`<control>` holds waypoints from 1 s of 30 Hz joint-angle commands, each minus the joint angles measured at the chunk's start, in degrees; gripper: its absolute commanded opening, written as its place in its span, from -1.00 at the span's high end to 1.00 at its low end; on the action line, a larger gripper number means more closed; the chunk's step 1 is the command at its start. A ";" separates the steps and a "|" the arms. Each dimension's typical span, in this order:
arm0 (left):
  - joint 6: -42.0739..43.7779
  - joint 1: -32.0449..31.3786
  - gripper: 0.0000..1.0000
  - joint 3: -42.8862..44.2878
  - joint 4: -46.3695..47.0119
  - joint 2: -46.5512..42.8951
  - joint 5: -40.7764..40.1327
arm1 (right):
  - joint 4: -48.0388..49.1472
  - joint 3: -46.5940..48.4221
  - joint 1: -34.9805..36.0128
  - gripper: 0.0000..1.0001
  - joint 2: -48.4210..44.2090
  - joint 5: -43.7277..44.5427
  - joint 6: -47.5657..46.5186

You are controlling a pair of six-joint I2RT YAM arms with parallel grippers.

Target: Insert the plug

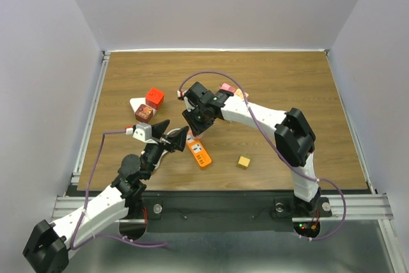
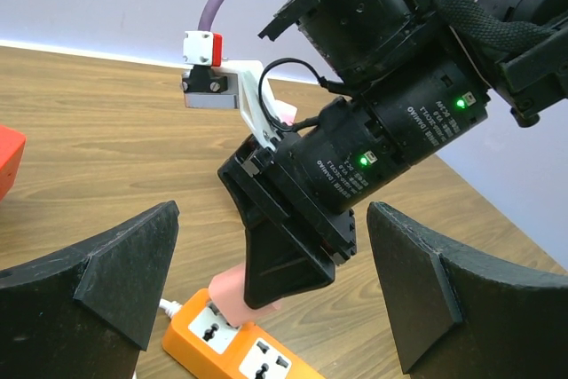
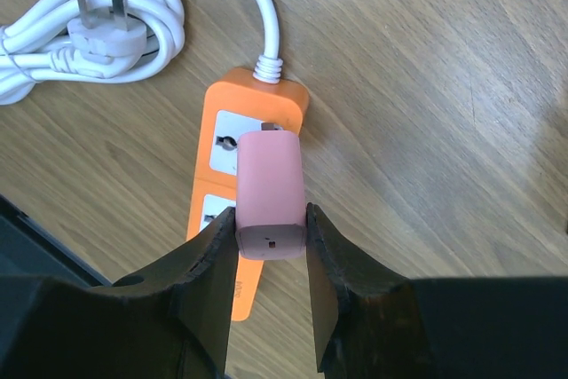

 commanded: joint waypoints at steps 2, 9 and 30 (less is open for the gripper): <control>0.85 0.21 -0.97 -1.84 3.14 -0.47 0.21 | 0.29 2.72 1.62 0.99 -4.67 1.42 0.21; 0.94 0.21 -0.97 -1.75 3.14 -0.64 0.30 | 0.12 1.50 1.88 0.99 -6.34 2.04 0.48; 0.85 0.21 -0.97 -1.84 3.23 -0.29 0.74 | -1.46 -2.37 1.97 0.99 -4.84 2.83 0.83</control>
